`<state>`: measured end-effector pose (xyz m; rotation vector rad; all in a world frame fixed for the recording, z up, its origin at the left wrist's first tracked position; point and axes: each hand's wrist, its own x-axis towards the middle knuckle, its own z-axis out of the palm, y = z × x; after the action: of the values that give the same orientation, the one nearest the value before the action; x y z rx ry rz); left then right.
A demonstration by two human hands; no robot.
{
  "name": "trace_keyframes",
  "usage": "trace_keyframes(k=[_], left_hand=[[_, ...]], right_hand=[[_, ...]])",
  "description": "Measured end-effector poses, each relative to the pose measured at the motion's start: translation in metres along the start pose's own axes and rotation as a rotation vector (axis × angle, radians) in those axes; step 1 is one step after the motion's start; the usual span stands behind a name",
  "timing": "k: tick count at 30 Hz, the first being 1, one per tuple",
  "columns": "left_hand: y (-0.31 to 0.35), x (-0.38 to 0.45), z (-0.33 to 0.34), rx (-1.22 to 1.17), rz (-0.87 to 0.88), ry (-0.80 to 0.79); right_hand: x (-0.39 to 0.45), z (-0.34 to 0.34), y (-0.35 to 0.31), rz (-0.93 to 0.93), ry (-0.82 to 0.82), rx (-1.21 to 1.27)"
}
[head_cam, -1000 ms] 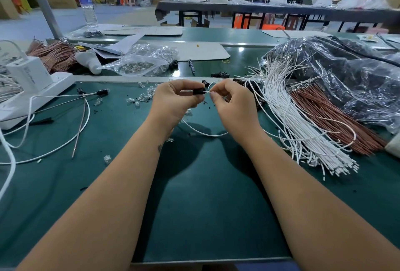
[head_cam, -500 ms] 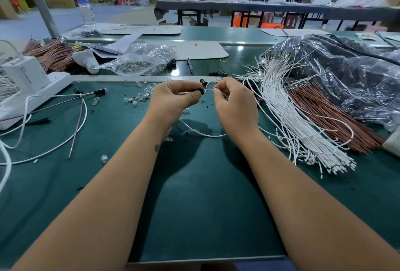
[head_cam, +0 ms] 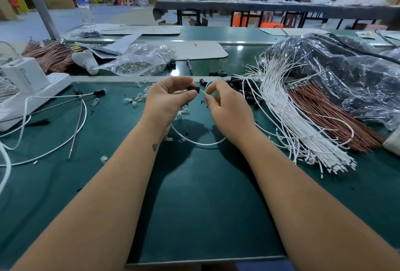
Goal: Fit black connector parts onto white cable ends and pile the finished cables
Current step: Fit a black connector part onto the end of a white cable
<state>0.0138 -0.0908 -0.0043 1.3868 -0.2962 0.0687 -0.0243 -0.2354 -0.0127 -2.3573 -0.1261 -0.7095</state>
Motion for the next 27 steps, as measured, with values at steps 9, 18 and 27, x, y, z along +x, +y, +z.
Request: trace_keyframes(k=[9,18,27], left_hand=[[-0.0007,0.0009,-0.0020,-0.025,-0.040,-0.005],[-0.0016,-0.0011,-0.0012,0.078,-0.027,-0.064],[-0.0019,-0.0006,-0.0012,0.123,-0.055,-0.041]], right_hand=[[0.0010,-0.0020,0.0032,0.015,0.064,0.069],[0.0014,-0.0055,0.0058,0.044,0.010,0.088],[0.0007,-0.0056,0.0025,-0.002,-0.028,0.032]])
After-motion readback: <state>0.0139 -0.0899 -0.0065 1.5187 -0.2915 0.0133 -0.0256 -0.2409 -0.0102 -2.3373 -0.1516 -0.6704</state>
